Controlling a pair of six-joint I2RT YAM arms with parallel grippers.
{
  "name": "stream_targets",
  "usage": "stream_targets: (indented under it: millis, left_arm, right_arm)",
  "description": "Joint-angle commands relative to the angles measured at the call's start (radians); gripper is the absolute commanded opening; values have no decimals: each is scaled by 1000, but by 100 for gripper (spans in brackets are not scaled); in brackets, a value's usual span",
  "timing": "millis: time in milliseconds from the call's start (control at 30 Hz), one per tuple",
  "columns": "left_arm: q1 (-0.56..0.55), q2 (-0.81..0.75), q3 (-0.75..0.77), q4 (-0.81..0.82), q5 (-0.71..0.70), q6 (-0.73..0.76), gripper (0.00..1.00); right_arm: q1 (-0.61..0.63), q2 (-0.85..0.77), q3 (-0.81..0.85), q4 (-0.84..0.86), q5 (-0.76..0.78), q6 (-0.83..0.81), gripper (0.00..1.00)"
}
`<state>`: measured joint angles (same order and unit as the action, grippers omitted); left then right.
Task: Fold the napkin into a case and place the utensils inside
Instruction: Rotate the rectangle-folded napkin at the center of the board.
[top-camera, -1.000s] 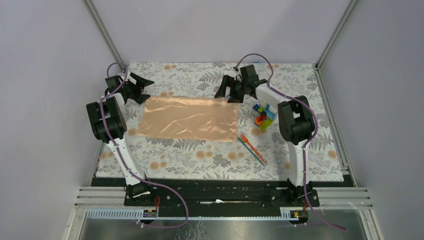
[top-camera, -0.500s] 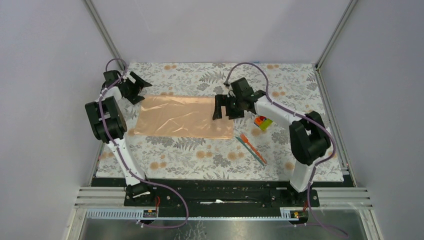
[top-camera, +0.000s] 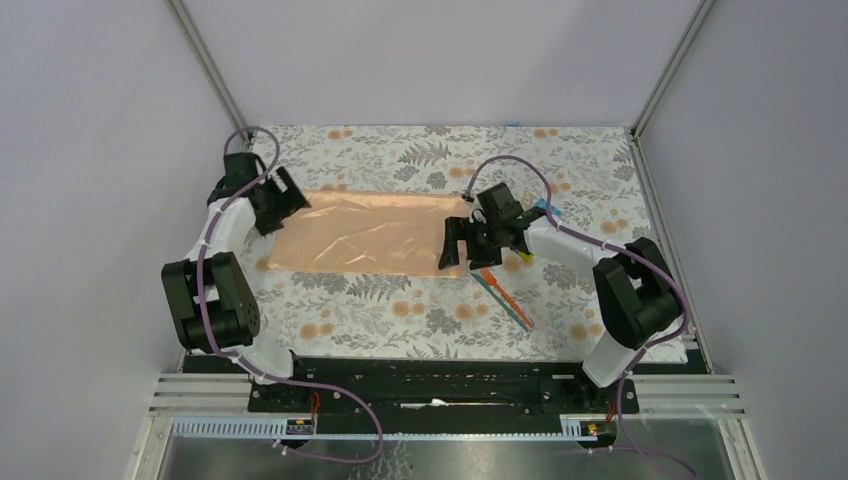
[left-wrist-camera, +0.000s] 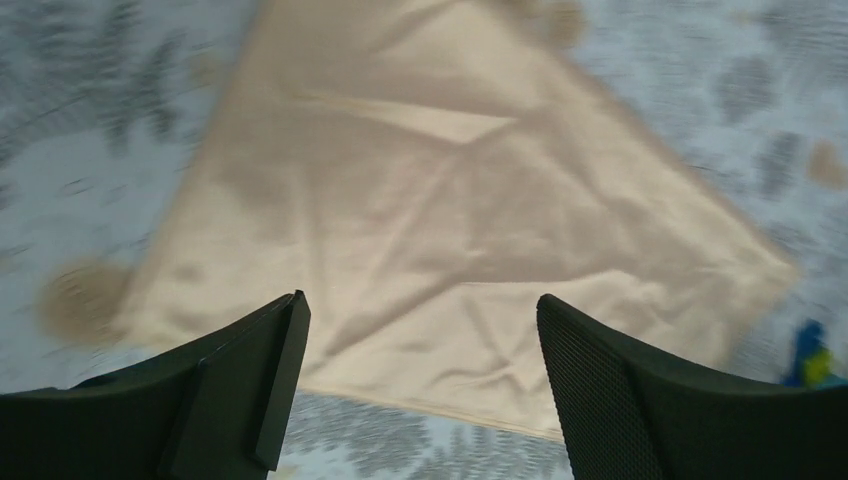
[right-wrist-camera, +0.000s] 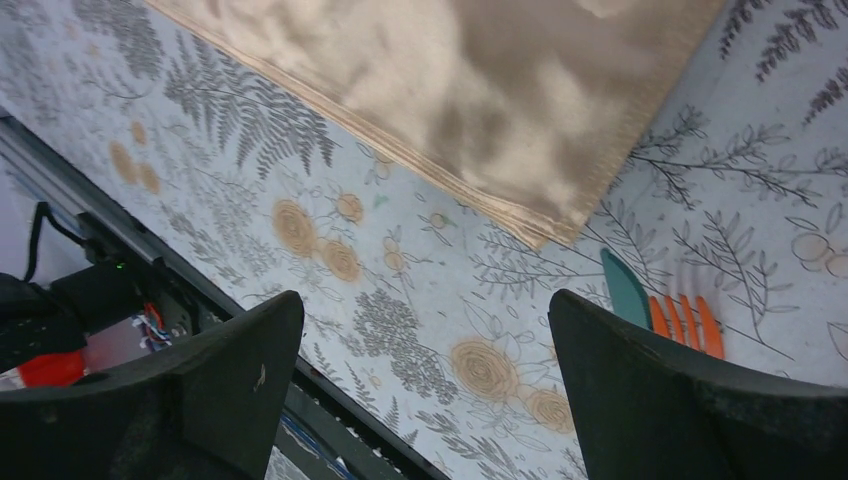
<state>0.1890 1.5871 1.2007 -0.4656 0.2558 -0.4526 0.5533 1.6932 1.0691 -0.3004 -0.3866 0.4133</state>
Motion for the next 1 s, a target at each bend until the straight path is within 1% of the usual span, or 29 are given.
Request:
stream_targets:
  millis: [0, 67, 133, 267, 333, 400, 467, 567, 633, 700, 800, 900, 967]
  left_arm:
    - [100, 4, -34, -126, -238, 93, 86]
    - [138, 12, -44, -132, -239, 100, 81]
    - [149, 33, -47, -143, -272, 114, 77]
    - [176, 66, -65, -145, -261, 135, 77]
    - [189, 77, -67, -137, -212, 145, 79]
    - [191, 103, -60, -139, -201, 165, 78]
    - [188, 128, -57, -150, -197, 178, 74]
    - [189, 134, -76, -146, -225, 189, 67]
    - [190, 137, -87, -144, -251, 196, 66]
    - [188, 147, -99, -120, -228, 209, 65]
    - [183, 181, -84, -112, -219, 223, 58]
    - [170, 206, -68, -121, -251, 237, 54]
    - [158, 217, -62, -126, -298, 242, 53]
  right_arm:
    - [1, -55, -25, 90, -68, 29, 100]
    - [4, -58, -37, 105, -85, 22, 100]
    - [4, -59, -45, 111, -100, 10, 100]
    - [9, -78, -79, 149, -138, 25, 100]
    - [10, -86, -91, 165, -155, 30, 100]
    - [10, -93, -97, 165, -154, 24, 100]
    - [10, -97, -99, 167, -155, 24, 100]
    - [11, -105, -101, 170, -152, 22, 100]
    - [11, -108, -101, 170, -146, 20, 100]
    - [11, -109, -103, 170, -143, 20, 100]
    - [10, -107, -100, 168, -146, 23, 100]
    - [11, -112, -98, 160, -135, 20, 100]
    - [11, -118, -97, 156, -125, 17, 100]
